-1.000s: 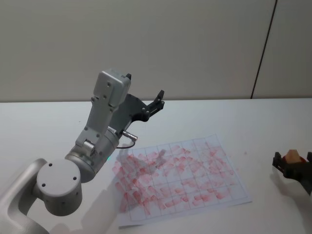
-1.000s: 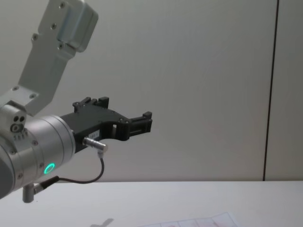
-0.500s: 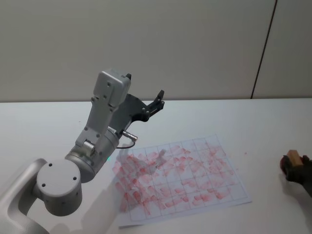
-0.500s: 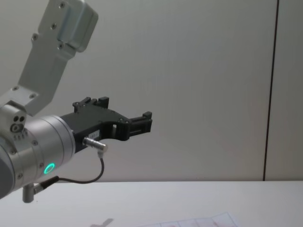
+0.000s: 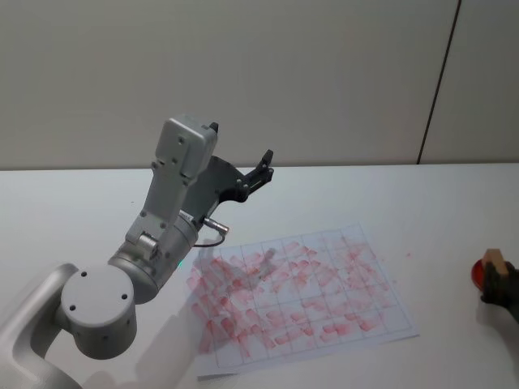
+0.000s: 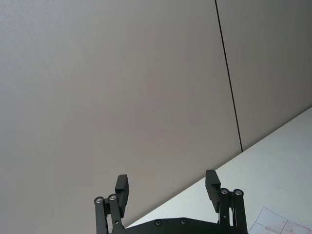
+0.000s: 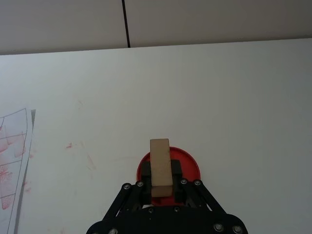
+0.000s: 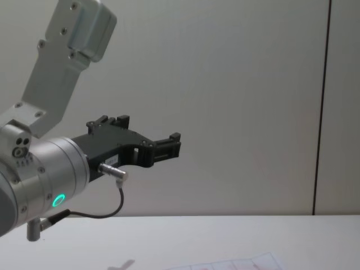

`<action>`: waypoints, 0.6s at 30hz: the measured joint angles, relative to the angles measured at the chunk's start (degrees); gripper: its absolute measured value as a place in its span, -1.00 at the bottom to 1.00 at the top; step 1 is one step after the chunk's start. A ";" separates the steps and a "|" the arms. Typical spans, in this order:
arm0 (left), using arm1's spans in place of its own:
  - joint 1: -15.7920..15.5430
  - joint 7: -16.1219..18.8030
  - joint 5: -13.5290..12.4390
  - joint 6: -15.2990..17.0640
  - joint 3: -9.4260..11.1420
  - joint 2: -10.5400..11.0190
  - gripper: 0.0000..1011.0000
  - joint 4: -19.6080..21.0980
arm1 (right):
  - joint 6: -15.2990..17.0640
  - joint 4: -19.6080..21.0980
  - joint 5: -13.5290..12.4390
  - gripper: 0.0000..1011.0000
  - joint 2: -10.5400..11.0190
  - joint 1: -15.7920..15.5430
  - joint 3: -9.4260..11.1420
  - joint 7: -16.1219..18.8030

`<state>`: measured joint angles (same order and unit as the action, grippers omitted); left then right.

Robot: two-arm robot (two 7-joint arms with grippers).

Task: Use the one hand to pick up the stamp and affix it onto the A4 paper.

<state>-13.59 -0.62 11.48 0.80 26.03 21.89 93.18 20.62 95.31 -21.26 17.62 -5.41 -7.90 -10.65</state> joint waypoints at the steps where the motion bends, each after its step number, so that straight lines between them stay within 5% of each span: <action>1: 0.00 0.00 0.00 0.00 0.00 0.00 0.98 0.00 | 0.01 0.27 0.13 -0.57 -0.01 -0.06 0.05 -0.07; 18: 0.00 0.00 0.00 0.00 0.00 0.00 0.98 0.00 | -0.44 5.04 2.25 -0.57 -0.38 -0.16 -0.59 3.77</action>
<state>-13.59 -0.63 11.48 0.79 26.02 21.89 93.17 20.18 100.35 -19.01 17.24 -5.57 -8.48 -6.87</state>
